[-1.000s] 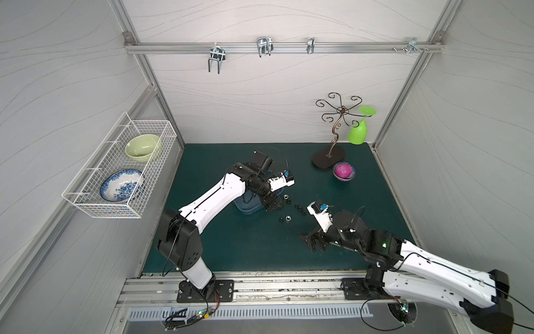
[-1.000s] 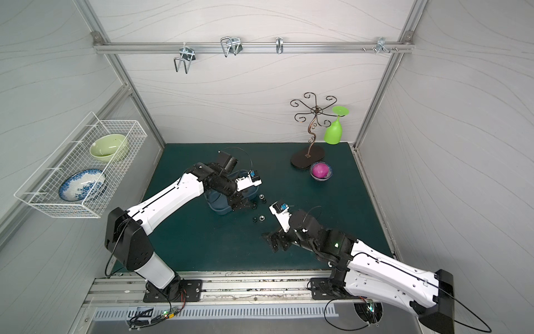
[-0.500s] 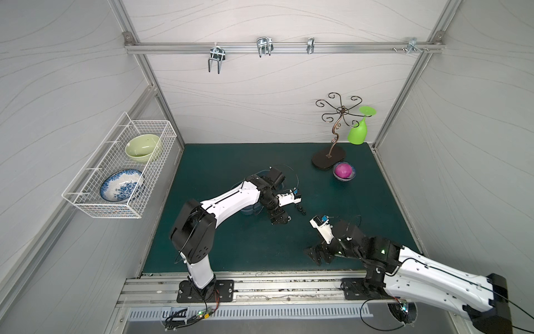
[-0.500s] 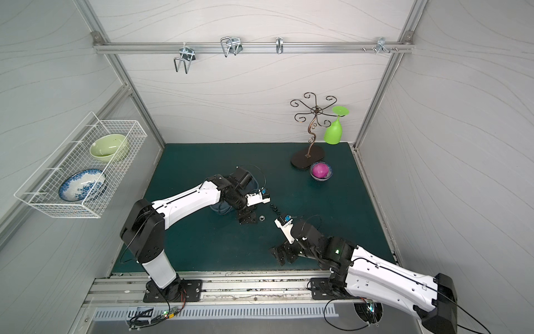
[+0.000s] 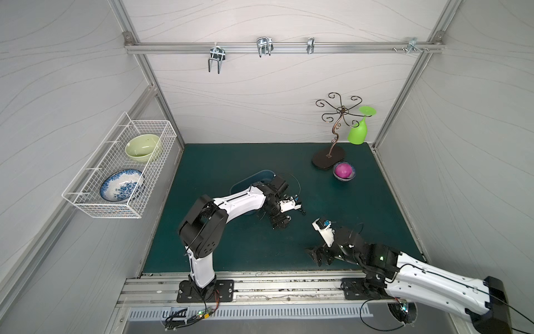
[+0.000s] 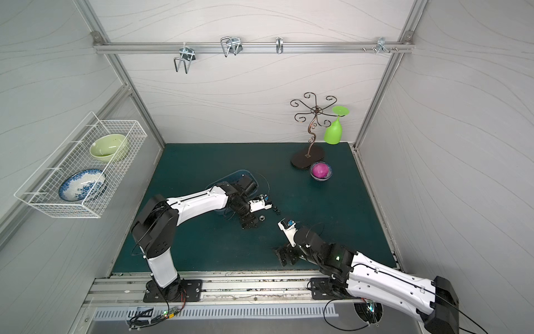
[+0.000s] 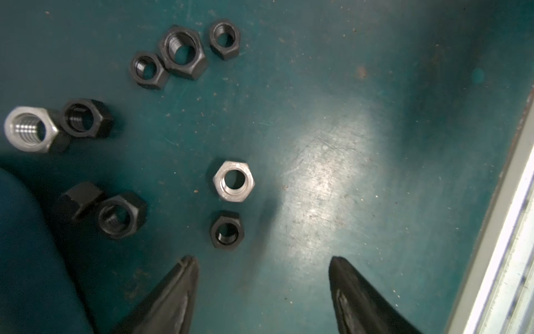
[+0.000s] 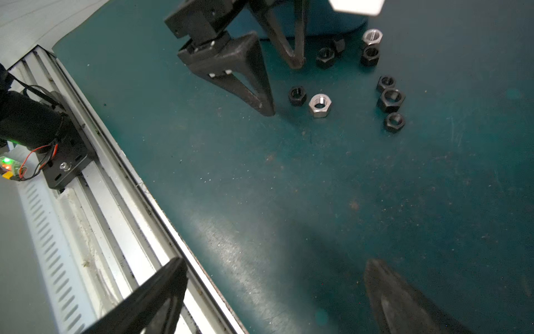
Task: Put the nuts on the desktop into the storage box
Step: Pick up the nut from the center of the board.
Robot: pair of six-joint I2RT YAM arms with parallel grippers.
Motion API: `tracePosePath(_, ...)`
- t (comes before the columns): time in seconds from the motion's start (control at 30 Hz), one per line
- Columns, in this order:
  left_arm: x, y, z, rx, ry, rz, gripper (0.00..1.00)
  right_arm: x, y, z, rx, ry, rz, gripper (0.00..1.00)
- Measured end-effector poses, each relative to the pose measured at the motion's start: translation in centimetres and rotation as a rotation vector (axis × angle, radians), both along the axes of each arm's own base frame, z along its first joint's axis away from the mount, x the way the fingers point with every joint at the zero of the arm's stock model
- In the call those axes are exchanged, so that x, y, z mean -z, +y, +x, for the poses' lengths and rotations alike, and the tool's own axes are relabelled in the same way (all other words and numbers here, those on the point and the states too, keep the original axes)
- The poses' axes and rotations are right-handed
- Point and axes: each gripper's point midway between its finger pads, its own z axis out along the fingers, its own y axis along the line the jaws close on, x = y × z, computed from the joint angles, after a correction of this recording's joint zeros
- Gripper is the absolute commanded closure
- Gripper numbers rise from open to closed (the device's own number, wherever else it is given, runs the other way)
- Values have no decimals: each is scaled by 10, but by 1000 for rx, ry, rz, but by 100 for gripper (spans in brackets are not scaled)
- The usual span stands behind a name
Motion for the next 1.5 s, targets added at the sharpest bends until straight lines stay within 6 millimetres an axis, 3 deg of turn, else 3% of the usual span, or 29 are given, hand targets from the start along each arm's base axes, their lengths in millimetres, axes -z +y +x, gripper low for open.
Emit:
tracePosePath(0.27, 28, 4, 3, -6, -12, 30, 29, -7, -3, 10, 11, -113, 34, 1)
tracePosePath(0.53, 34, 3, 11, -12, -41, 40, 32, -11, -3, 14, 23, -149, 48, 1)
tracePosePath(0.63, 34, 2, 13, -14, -47, 44, 42, -12, -3, 14, 24, -151, 50, 1)
tracePosePath(0.73, 35, 0, 19, -19, -53, 47, 64, -12, -4, 14, 25, -153, 52, 1)
tracePosePath(0.87, 35, -3, 22, -12, -57, 47, 76, -12, -5, 16, 37, -159, 49, 1)
tracePosePath(1.37, 32, 3, 16, 0, -43, 69, 77, -16, -4, 16, 30, -170, 57, 1)
tracePosePath(1.5, 21, 7, 11, 3, -35, 77, 77, -18, 2, 16, 6, -169, 41, 1)
